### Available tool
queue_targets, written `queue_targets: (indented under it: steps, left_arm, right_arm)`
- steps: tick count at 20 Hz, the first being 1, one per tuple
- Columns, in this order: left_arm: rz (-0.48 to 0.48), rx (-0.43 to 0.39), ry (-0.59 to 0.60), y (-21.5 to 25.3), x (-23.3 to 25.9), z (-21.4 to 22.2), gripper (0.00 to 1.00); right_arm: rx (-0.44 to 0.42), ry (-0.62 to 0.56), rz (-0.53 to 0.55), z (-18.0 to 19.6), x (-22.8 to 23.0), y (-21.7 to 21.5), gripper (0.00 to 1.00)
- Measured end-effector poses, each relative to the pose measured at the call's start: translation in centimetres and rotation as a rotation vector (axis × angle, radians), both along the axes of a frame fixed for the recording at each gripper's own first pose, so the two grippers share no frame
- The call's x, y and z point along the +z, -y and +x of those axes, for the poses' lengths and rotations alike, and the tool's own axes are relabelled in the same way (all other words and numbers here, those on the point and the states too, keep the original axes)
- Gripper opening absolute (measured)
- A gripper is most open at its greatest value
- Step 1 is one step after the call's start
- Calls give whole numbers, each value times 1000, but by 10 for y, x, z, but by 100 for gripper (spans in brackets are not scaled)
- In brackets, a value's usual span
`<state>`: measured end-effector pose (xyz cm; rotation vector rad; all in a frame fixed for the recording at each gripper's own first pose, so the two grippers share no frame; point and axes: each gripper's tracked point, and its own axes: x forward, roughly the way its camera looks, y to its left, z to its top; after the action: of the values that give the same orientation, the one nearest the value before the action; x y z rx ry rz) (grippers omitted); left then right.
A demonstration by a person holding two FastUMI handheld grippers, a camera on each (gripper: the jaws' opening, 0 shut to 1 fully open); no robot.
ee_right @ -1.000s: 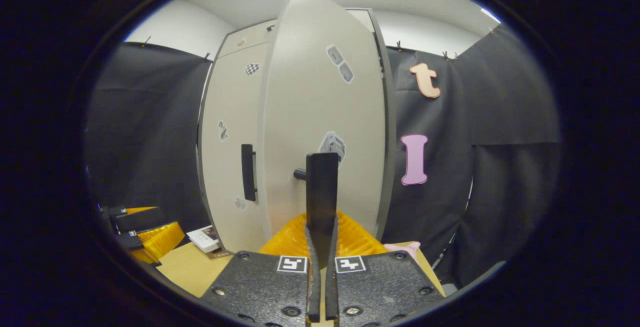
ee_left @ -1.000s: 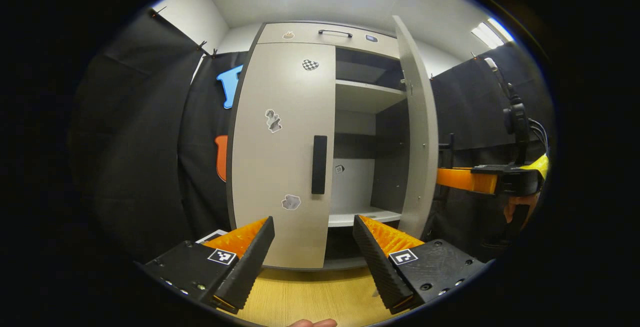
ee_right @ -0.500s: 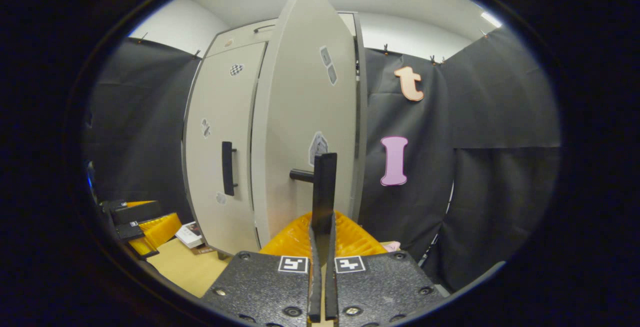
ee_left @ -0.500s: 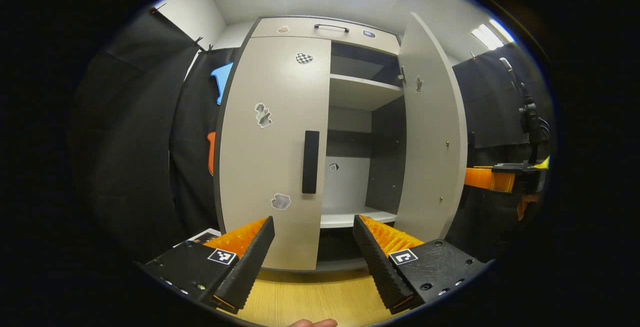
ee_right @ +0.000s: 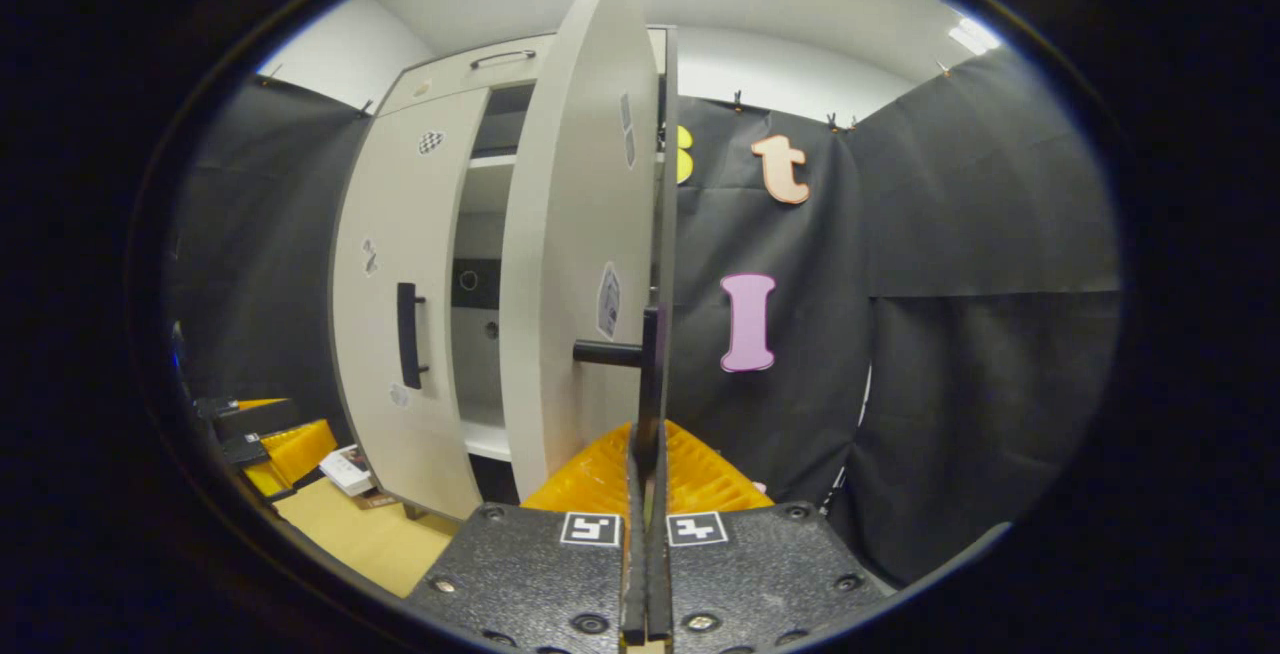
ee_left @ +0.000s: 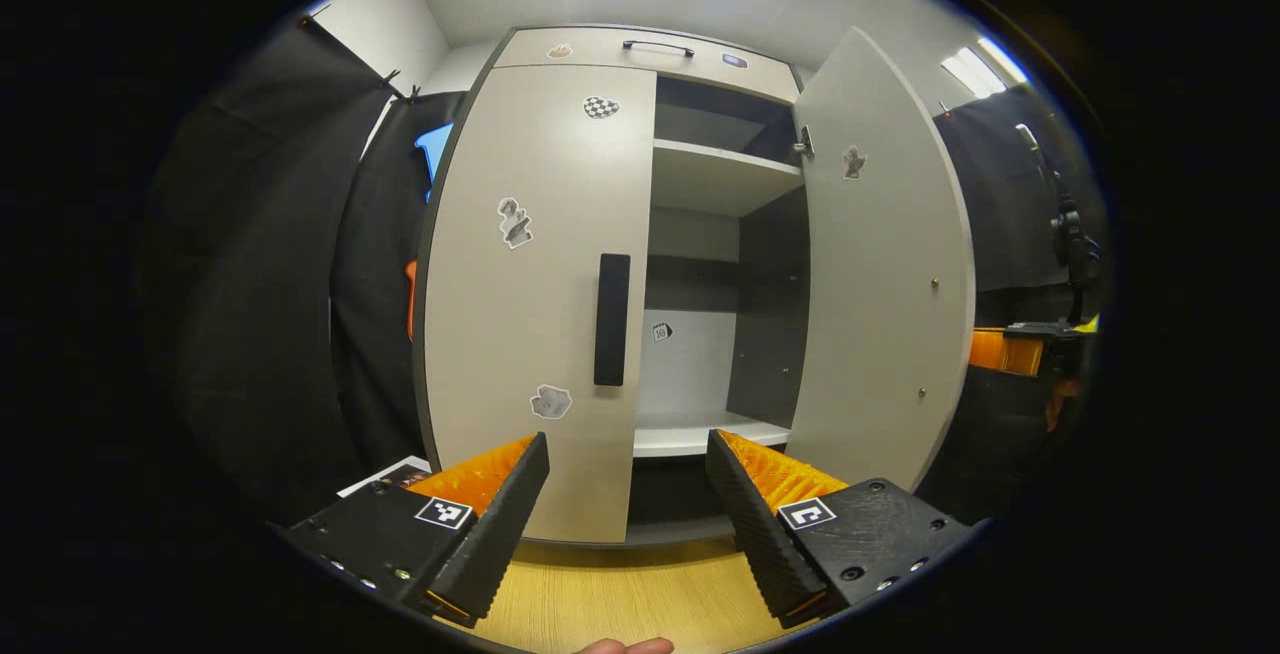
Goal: Open the right door of the double-door shoe cabinet with the right hand, and open the left door with the left hand.
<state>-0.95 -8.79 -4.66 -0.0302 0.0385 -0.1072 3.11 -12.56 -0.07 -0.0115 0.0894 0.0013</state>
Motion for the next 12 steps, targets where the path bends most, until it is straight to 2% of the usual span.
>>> queue_targets:
  steps: [3,6,10,12]
  left_arm:
    - [2,3,-4,-1,-1,2,95]
    - [2,1,-7,0,-3,4,95]
    - [-4,-4,-12,0,-4,2,95]
    - [-9,2,-11,-4,-5,2,95]
  right_arm:
    - [-29,6,15,1,0,19,4]
    - [6,10,70,3,-2,26,4]
    - [-9,10,47,0,-2,26,4]
    - [-38,19,41,-15,0,28,4]
